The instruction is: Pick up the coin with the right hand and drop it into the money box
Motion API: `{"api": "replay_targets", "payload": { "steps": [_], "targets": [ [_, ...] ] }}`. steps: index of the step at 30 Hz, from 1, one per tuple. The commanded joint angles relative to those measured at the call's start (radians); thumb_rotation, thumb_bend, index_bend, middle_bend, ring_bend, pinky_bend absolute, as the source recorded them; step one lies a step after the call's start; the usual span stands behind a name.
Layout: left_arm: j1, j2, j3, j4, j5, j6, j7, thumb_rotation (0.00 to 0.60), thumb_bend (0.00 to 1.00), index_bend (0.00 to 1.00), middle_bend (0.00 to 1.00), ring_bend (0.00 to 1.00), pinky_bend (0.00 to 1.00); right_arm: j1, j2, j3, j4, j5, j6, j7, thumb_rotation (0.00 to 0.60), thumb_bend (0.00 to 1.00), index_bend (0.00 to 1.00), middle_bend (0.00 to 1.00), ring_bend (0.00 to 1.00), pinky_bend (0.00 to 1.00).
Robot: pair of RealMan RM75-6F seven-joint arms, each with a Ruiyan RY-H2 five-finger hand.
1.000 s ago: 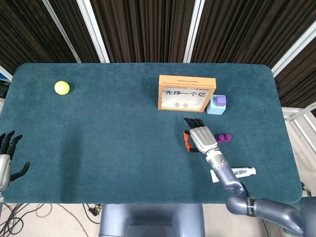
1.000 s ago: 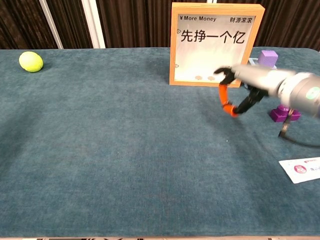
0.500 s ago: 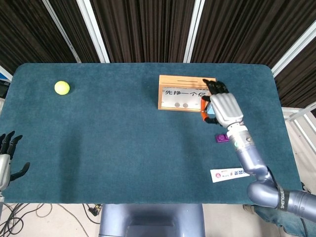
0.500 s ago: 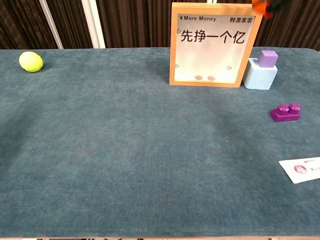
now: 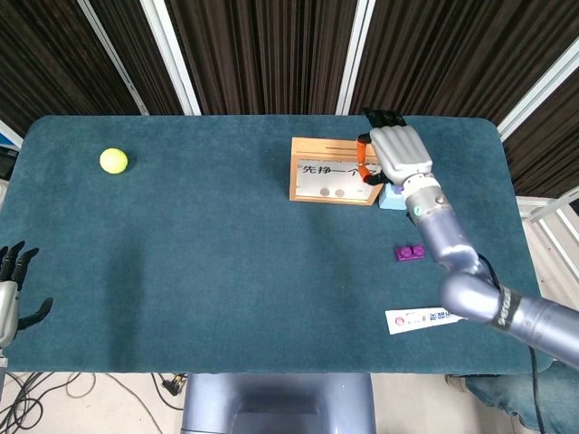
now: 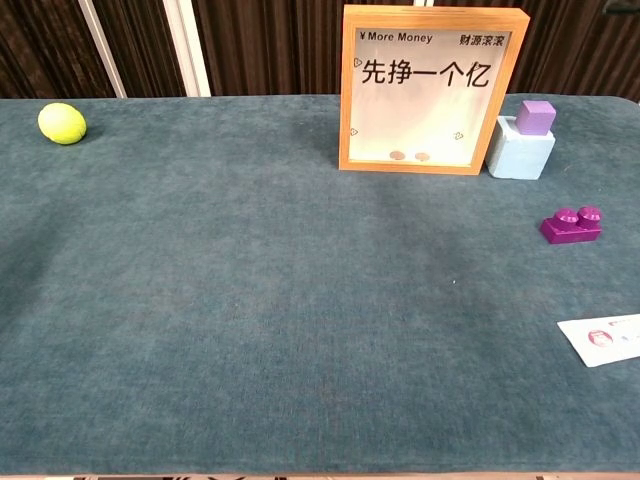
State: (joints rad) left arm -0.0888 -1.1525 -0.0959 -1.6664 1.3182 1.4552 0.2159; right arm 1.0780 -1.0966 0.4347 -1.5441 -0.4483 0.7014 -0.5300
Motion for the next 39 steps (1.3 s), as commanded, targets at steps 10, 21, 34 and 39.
{"api": "replay_targets", "payload": {
  "steps": [10, 21, 34, 39],
  "targets": [
    [-0.009, 0.006, -0.005, -0.018, -0.047, -0.023, 0.057, 0.6, 0.25, 0.15, 0.03, 0.0, 0.0, 0.304, -0.151, -0.2, 0.416, 0.426, -0.195, -0.171, 0.6, 0.51, 0.72, 0.05, 0.03, 0.0],
    [-0.017, 0.015, -0.003, -0.026, -0.064, -0.043, 0.062, 0.6, 0.25, 0.15, 0.03, 0.0, 0.0, 0.412, -0.257, -0.37, 0.62, 0.608, -0.287, -0.203, 0.6, 0.51, 0.68, 0.05, 0.01, 0.0],
    [-0.021, 0.017, -0.003, -0.025, -0.067, -0.046, 0.045, 0.6, 0.25, 0.15, 0.03, 0.0, 0.0, 0.534, -0.275, -0.473, 0.654, 0.816, -0.284, -0.274, 0.6, 0.51, 0.68, 0.05, 0.01, 0.0],
    [-0.02, 0.018, -0.003, -0.025, -0.068, -0.044, 0.045, 0.6, 0.25, 0.14, 0.03, 0.0, 0.0, 0.551, -0.291, -0.489, 0.673, 0.867, -0.291, -0.296, 0.6, 0.51, 0.68, 0.05, 0.01, 0.0]
  ]
}}
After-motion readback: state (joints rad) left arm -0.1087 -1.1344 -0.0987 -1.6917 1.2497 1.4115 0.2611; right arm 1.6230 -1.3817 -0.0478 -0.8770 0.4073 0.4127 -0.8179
